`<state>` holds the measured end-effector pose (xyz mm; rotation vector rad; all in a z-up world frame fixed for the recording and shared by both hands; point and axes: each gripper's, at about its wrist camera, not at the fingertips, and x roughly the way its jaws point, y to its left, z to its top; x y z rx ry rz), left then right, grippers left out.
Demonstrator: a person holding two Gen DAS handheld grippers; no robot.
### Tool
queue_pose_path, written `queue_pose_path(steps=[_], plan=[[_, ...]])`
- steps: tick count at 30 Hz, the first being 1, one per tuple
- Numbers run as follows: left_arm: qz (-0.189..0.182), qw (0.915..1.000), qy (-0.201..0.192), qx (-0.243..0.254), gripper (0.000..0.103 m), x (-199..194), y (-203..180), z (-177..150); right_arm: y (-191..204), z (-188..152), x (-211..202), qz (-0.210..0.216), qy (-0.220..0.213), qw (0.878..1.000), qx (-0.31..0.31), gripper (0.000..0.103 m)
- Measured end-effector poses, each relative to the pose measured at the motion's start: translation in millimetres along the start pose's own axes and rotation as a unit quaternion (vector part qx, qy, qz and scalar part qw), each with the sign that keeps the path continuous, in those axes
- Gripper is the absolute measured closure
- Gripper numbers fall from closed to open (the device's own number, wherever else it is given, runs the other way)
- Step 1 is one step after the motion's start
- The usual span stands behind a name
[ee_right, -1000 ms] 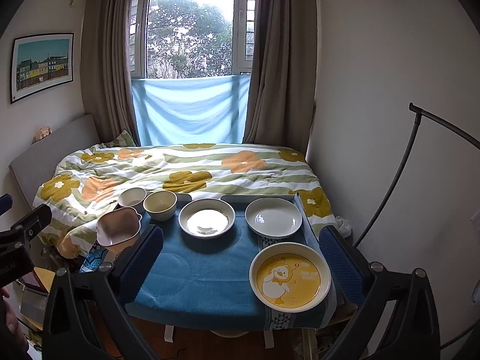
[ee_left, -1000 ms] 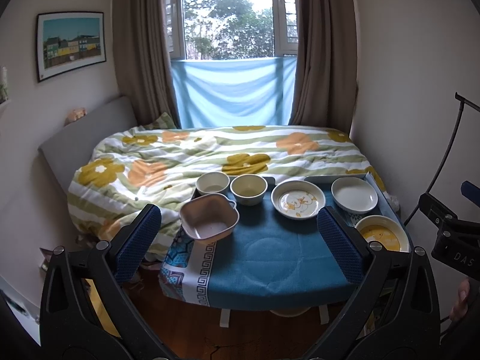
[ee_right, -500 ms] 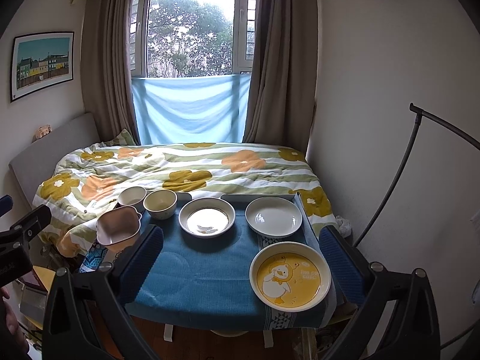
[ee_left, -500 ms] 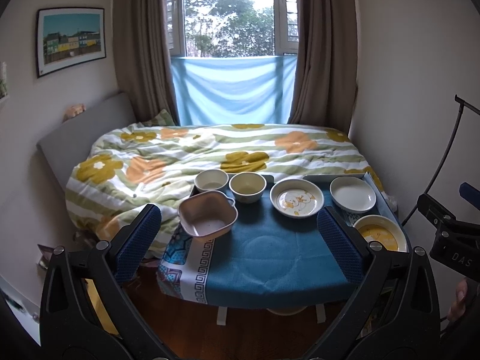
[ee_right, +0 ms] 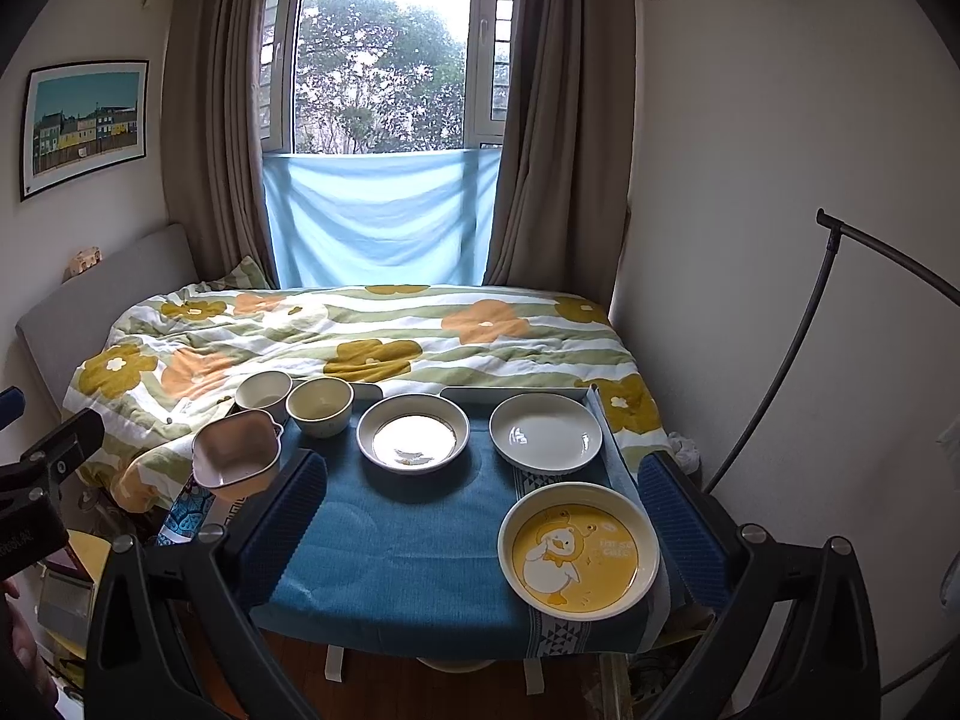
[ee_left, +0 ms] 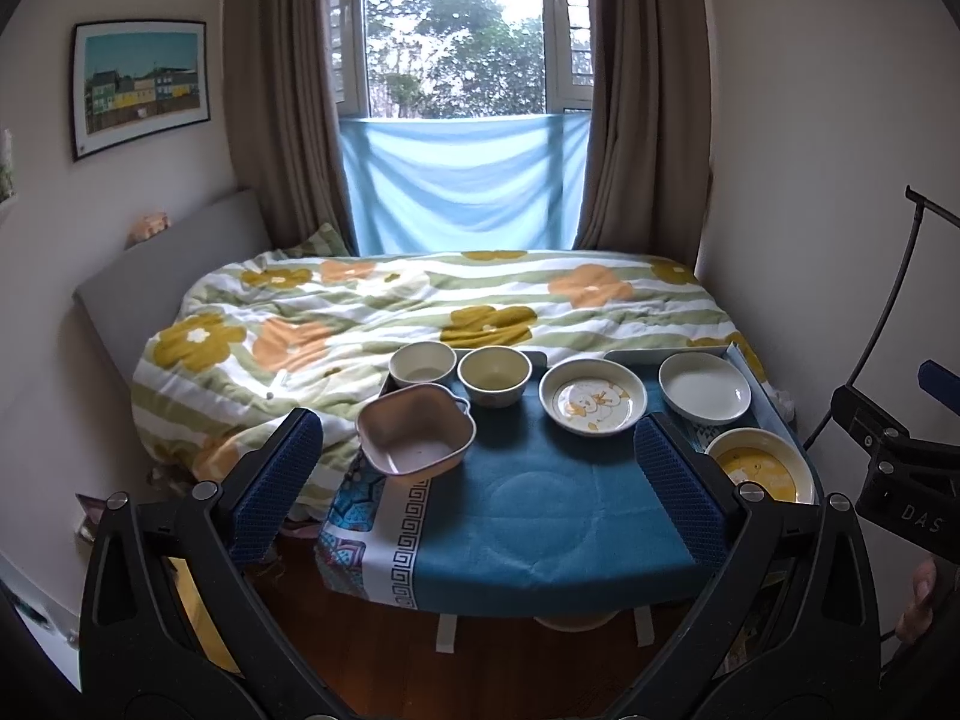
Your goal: Organize plates and bowls
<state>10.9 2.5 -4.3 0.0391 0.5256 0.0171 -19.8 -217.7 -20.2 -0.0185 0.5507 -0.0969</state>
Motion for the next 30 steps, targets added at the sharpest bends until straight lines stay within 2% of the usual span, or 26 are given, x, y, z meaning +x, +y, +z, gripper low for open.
queue_pose_path(steps=[30], plan=[[-0.008, 0.9999, 0.008, -0.001, 0.0, 7.1, 7.4, 4.2, 2.8, -5.6, 6.8, 0.004, 0.004, 1.0, 0.0, 0.0]])
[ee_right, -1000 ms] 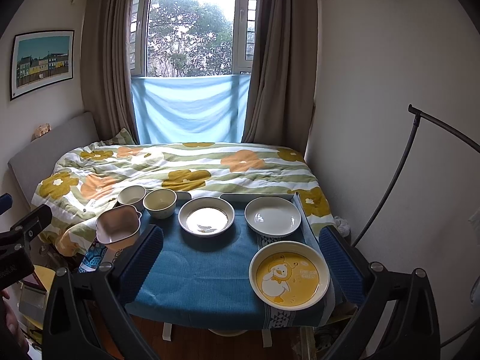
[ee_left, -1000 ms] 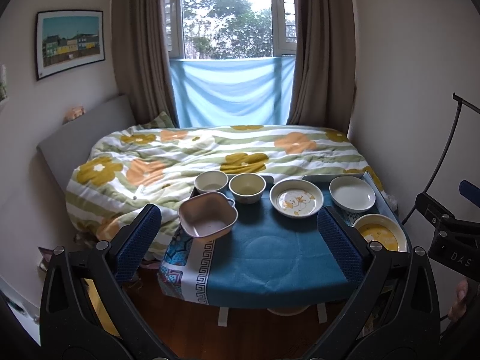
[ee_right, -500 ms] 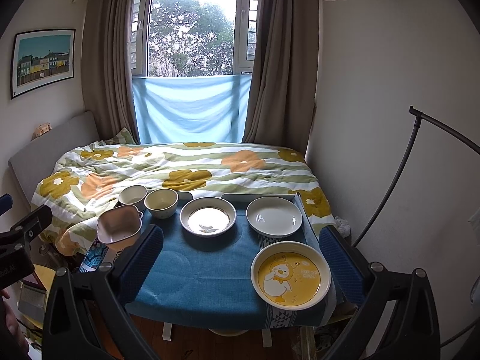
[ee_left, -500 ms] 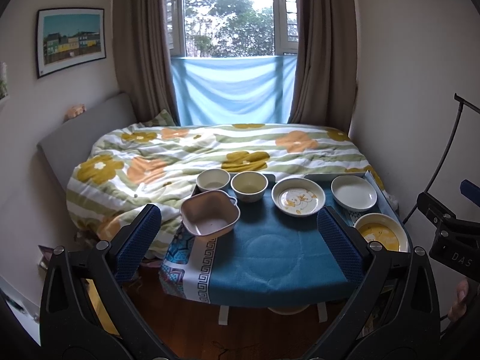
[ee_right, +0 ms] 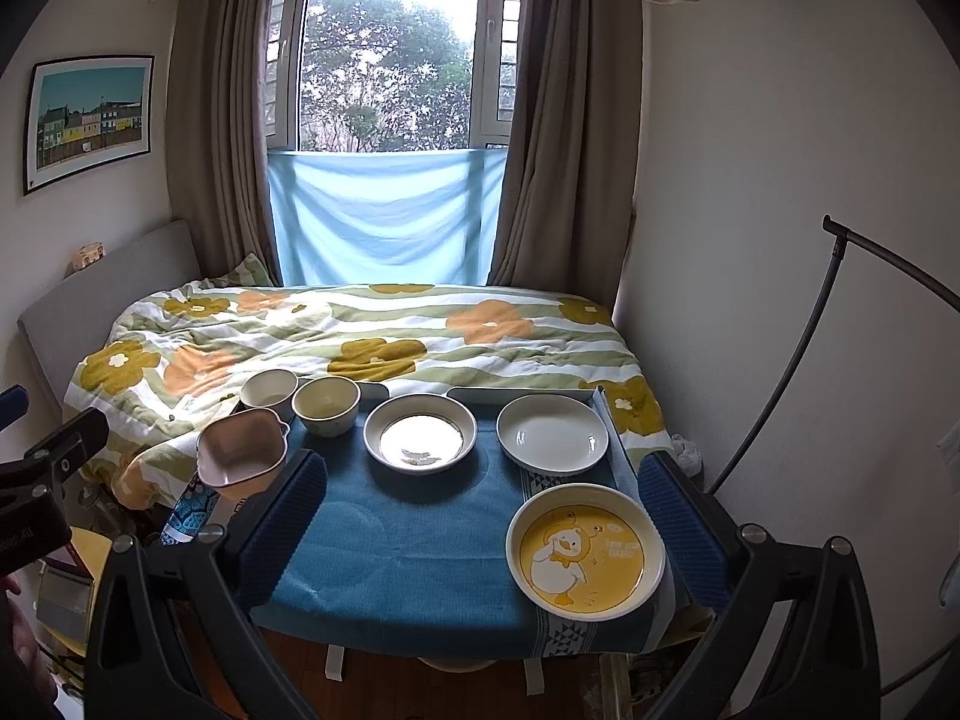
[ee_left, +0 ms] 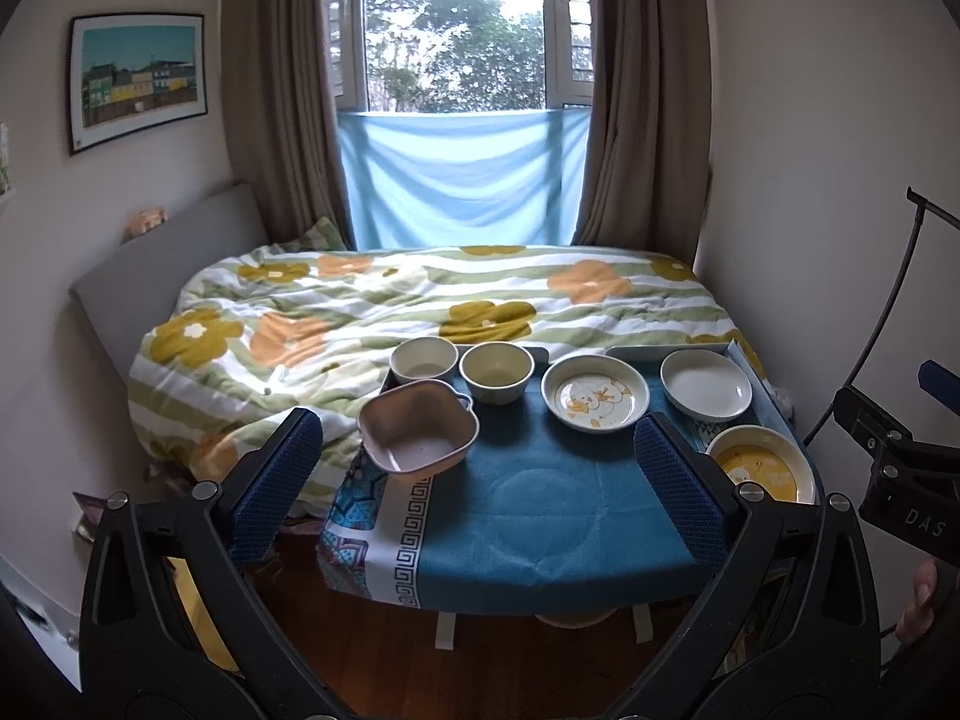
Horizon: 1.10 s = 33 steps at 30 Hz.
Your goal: Organize plates and bowls
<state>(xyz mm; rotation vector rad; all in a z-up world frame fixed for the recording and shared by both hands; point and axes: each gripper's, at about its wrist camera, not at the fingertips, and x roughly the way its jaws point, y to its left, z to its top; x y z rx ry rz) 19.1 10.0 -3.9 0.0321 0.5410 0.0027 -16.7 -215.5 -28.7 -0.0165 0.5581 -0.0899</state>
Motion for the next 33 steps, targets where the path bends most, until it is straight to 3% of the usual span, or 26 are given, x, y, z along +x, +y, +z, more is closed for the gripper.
queue_pose_path(steps=[7, 11, 18, 22, 27, 29, 31, 33], plan=[[-0.062, 0.9976, 0.021, 0.022, 0.0, 28, -17, -4, -30, -17, 2, -0.023, 0.027, 0.999, 0.037, 0.0], [-0.101, 0.9927, 0.055, 0.037, 0.0, 60, -40, -11, -59, -36, 11, -0.039, 0.055, 0.996, 0.067, 0.0], [-0.151, 0.9779, 0.128, 0.067, 0.0, 137, -104, -26, -134, -68, 65, -0.007, 0.121, 0.98, 0.157, 0.0], [-0.176, 0.9633, 0.184, 0.084, 0.0, 189, -152, -37, -174, -89, 107, 0.019, 0.165, 0.964, 0.209, 0.001], [-0.202, 0.9385, 0.262, 0.1, 0.0, 256, -202, -65, -210, -117, 160, 0.05, 0.217, 0.942, 0.25, 0.004], [-0.219, 0.9262, 0.293, 0.092, 0.001, 281, -215, -78, -218, -129, 180, 0.063, 0.237, 0.932, 0.268, 0.009], [-0.233, 0.9143, 0.319, 0.09, 0.004, 302, -229, -91, -227, -141, 199, 0.07, 0.262, 0.92, 0.282, 0.025], [-0.237, 0.904, 0.342, 0.098, 0.01, 317, -241, -101, -235, -152, 214, 0.079, 0.28, 0.91, 0.295, 0.033]])
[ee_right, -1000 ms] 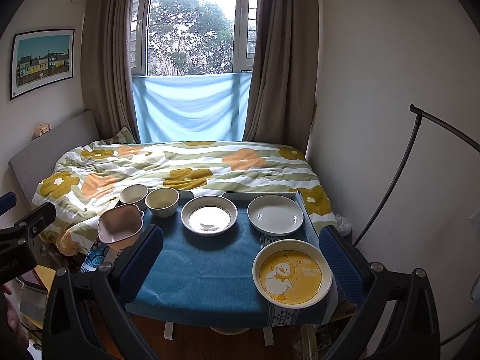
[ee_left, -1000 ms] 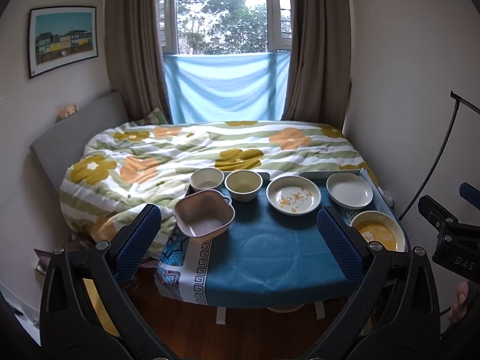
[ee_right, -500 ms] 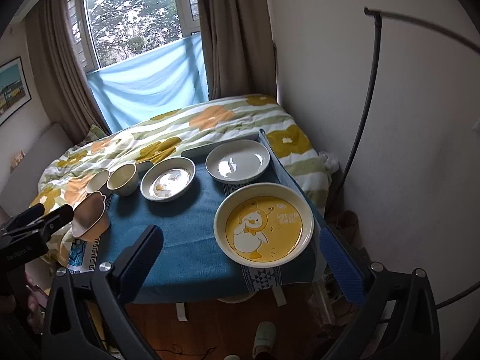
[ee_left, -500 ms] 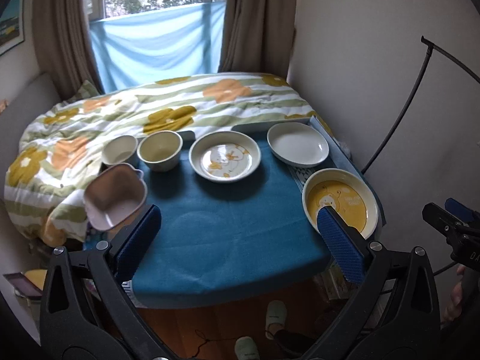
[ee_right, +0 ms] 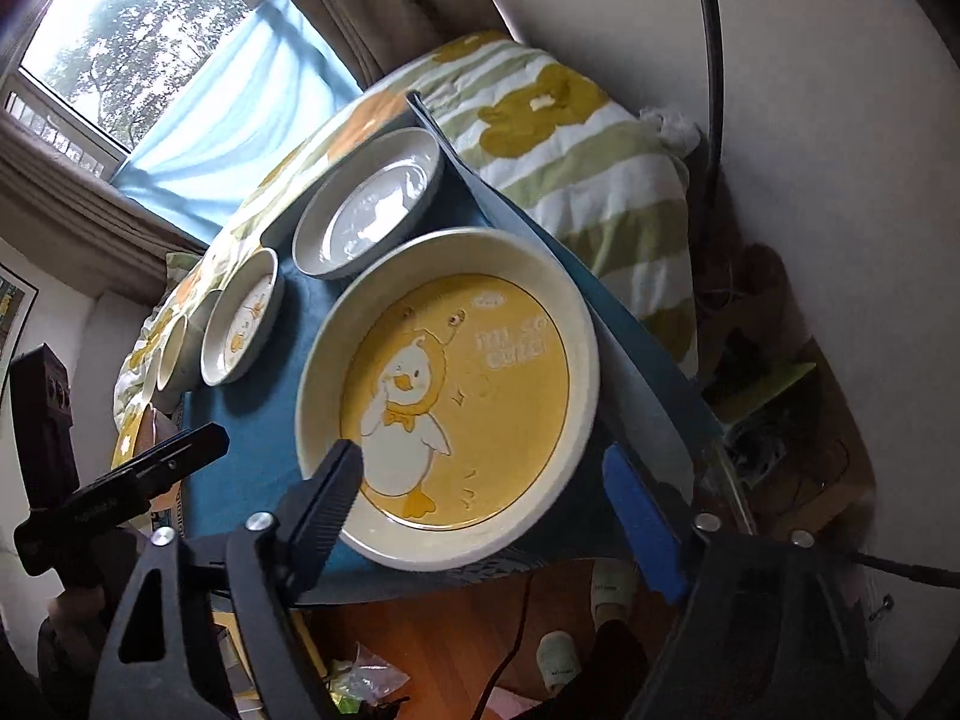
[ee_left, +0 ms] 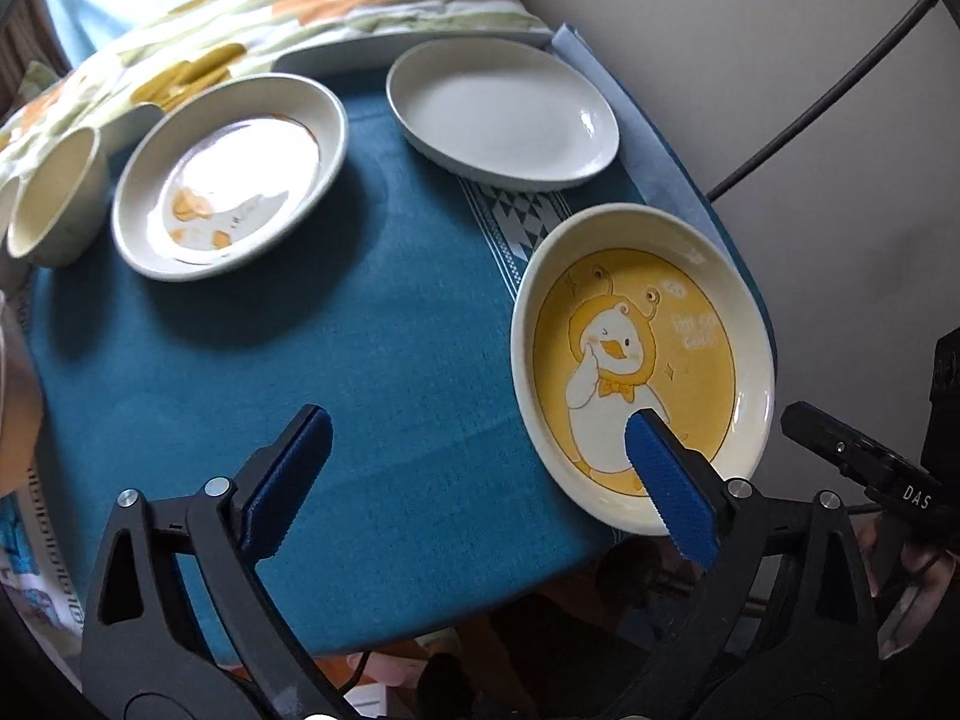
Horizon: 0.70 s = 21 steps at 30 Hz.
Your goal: Organize plates and bowls
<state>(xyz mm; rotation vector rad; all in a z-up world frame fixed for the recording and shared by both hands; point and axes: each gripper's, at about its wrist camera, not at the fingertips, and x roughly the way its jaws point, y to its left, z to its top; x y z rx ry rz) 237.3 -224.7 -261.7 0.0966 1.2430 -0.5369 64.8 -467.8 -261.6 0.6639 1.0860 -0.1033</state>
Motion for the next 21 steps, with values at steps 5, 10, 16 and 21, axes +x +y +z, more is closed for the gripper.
queue_pose_path(steps=[5, 10, 16, 21], plan=[[-0.03, 0.998, 0.055, 0.013, 0.03, 40, -4, 9, -24, 14, 24, 0.021, 0.029, 0.999, 0.02, 0.05], [-0.052, 0.9956, 0.077, 0.009, 0.055, 62, -2, 18, -38, 29, 36, 0.043, 0.038, 0.998, 0.025, 0.069], [-0.077, 0.9934, 0.084, 0.015, 0.076, 72, -1, 28, -43, 41, 45, 0.061, 0.043, 0.997, 0.017, 0.085], [-0.108, 0.9894, 0.096, 0.006, 0.09, 79, 7, 32, -49, 46, 49, 0.071, 0.049, 0.996, 0.015, 0.092]])
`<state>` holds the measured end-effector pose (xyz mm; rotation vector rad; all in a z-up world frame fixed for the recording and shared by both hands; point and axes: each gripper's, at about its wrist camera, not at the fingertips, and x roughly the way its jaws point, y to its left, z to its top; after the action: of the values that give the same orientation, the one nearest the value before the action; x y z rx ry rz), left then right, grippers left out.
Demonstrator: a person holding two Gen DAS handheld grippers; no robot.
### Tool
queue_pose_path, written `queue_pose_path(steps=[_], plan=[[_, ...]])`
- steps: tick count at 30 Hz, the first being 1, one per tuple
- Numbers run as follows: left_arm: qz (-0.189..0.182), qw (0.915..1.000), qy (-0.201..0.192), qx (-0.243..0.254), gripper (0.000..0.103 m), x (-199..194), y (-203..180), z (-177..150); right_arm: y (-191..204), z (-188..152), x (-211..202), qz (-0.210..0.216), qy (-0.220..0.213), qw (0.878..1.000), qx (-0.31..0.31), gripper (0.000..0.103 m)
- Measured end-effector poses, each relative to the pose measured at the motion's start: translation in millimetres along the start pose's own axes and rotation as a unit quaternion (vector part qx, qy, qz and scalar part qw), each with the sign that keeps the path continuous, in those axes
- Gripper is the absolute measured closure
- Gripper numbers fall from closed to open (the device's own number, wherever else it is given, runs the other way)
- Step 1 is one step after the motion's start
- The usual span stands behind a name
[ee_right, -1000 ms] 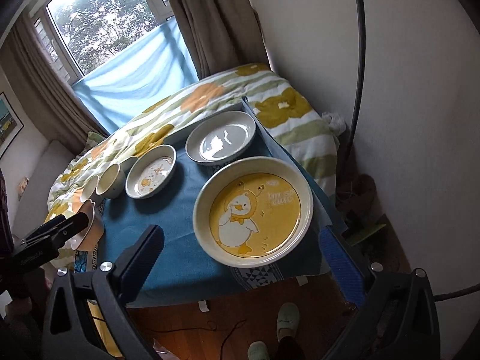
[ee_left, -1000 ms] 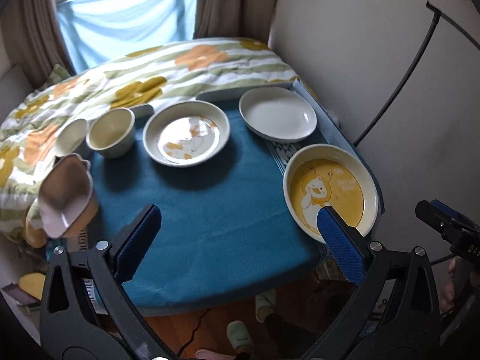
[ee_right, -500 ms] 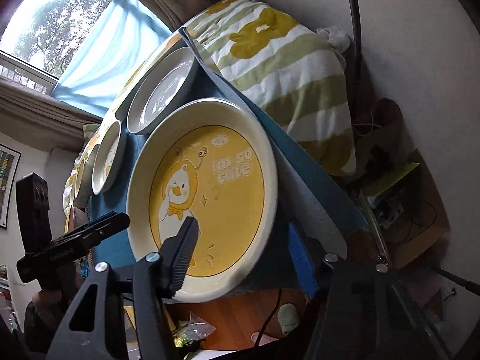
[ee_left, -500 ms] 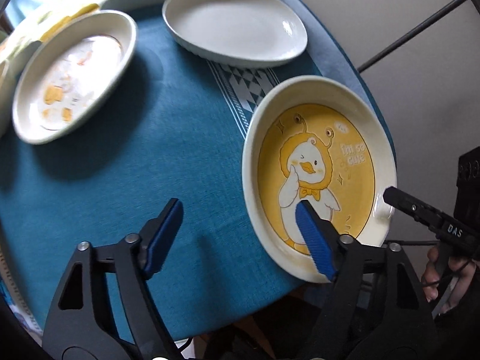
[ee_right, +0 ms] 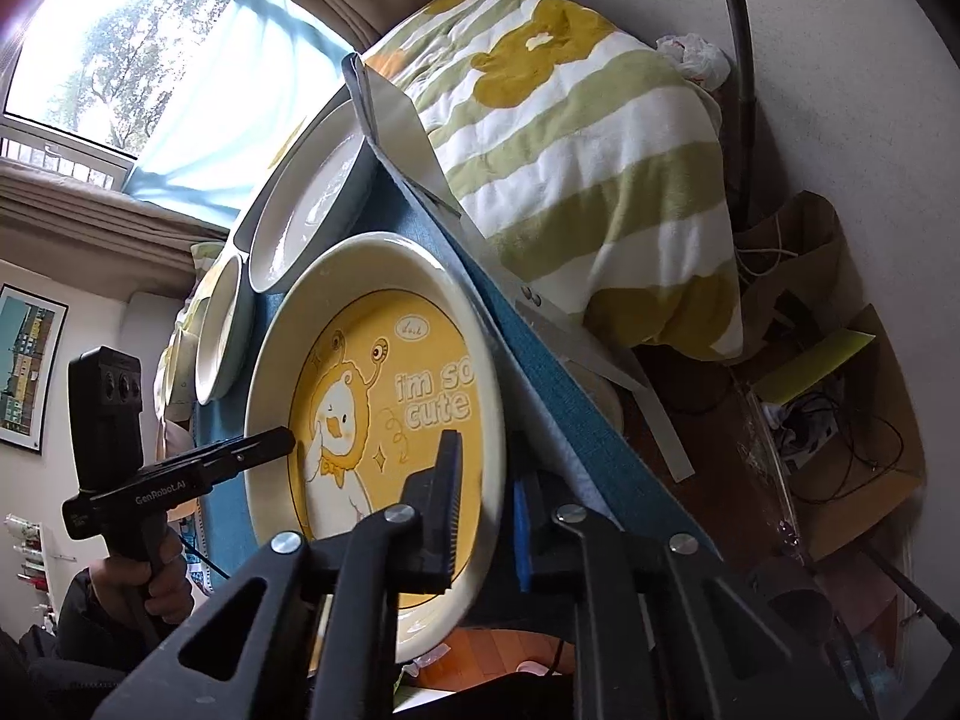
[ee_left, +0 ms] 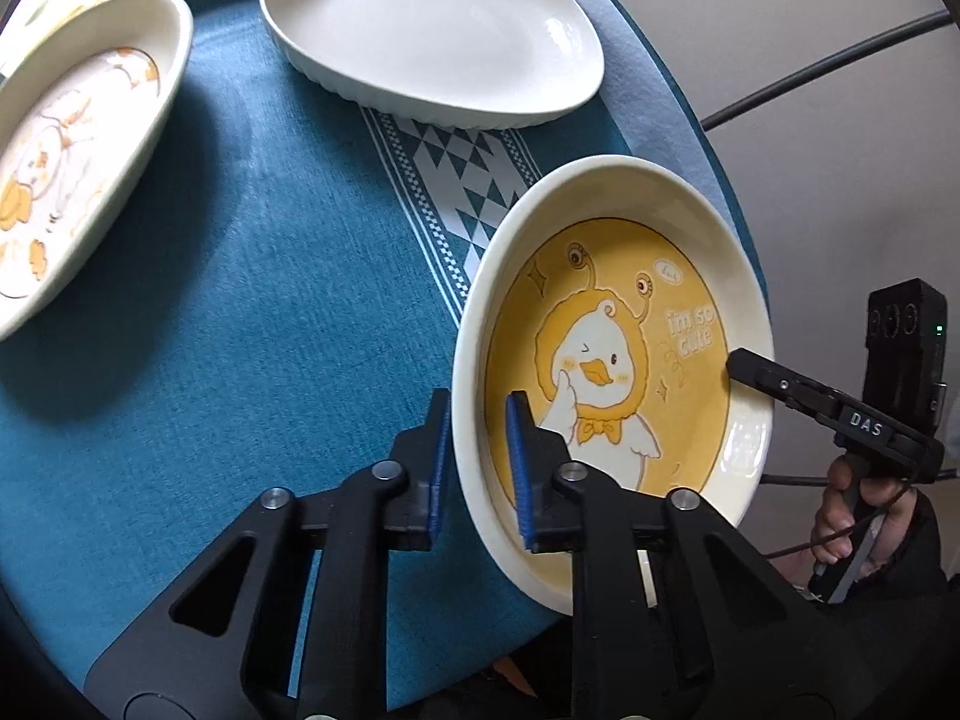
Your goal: Organize plates and bowls
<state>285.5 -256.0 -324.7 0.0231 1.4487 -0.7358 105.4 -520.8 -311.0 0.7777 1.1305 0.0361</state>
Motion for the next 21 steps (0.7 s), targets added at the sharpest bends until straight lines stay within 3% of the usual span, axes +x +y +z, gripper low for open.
queue_pose_path(steps=[5, 14, 21], plan=[[-0.037, 0.9987, -0.003, -0.036, 0.09, 4, 15, 1, -5, 2, 1, 0.018, 0.001, 1.0, 0.0, 0.093], [0.002, 0.9997, -0.013, -0.022, 0.09, -6, 3, -11, 7, 7, 2, -0.017, 0.012, 0.999, -0.043, 0.092], [0.011, 0.9984, -0.034, -0.044, 0.09, -22, 4, -24, 21, 15, 3, -0.02, 0.029, 0.997, -0.071, 0.092]])
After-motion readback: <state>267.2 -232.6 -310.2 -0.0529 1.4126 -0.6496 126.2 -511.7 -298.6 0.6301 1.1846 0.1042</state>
